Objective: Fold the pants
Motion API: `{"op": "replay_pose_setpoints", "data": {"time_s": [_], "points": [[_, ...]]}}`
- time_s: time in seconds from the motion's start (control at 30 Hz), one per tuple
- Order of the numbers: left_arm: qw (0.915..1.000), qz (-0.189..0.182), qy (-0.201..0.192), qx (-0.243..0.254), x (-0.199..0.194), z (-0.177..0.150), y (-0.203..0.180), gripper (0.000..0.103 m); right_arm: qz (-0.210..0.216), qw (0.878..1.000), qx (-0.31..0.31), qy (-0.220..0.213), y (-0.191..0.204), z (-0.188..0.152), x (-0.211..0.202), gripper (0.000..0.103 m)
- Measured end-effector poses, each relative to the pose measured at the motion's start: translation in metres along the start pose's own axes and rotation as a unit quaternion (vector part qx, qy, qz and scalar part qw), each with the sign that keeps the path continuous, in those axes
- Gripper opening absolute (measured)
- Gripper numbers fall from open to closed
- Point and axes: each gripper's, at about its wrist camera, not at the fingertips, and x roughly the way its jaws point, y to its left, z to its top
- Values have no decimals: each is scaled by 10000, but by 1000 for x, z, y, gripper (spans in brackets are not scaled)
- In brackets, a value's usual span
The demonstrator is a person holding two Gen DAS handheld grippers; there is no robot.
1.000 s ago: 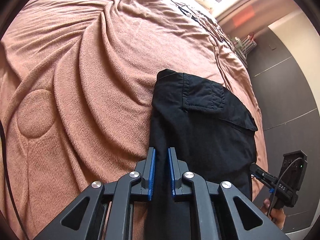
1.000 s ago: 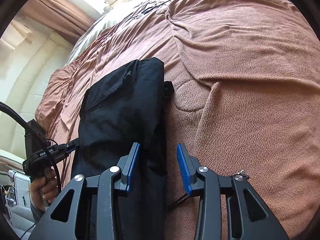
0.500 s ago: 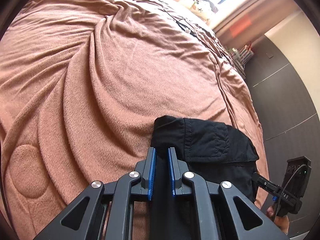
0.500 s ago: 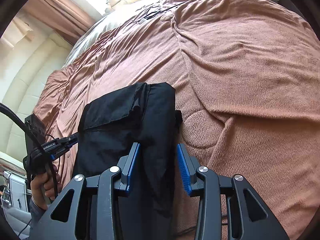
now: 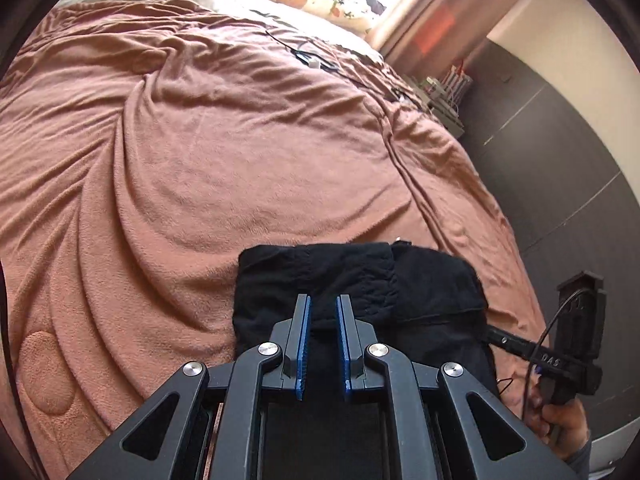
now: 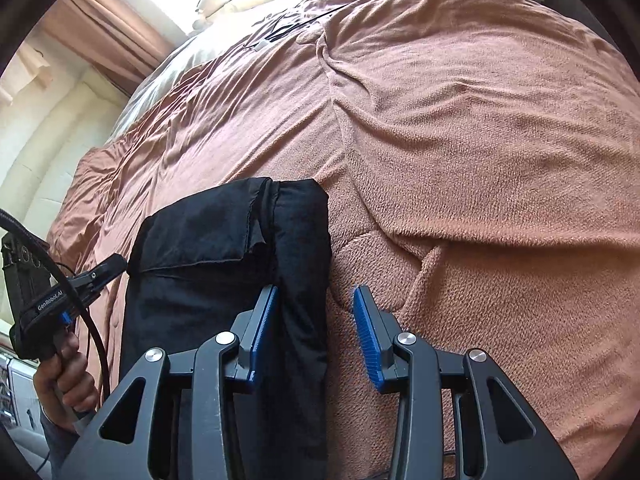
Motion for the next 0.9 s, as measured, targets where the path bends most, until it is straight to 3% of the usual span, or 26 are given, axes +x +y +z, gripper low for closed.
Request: {"op": "replay_pose_setpoints", "data": {"time_s": [0.23,0.3,0.4,0.53,0.9], "points": [[9997,100,55,-210,-3,-2,11,19,344,9993,-94,90,-3,-6,-16,39],[9995,179,79,-244,-9,-4,14,23,428,9989,-137,156,-5,-11,-18,52],[9990,147,175,-394,-16,-8,18,29,460,9986,-159,212,-13,-17,-19,60],[9979,157,219,-589,-28,-13,25,53,747,9963,192,389,-31,-23,-12,60],[9915,-57,831,-995,-18,-33,42,54,1518,9838,470,825,-45,-23,15,60]]}}
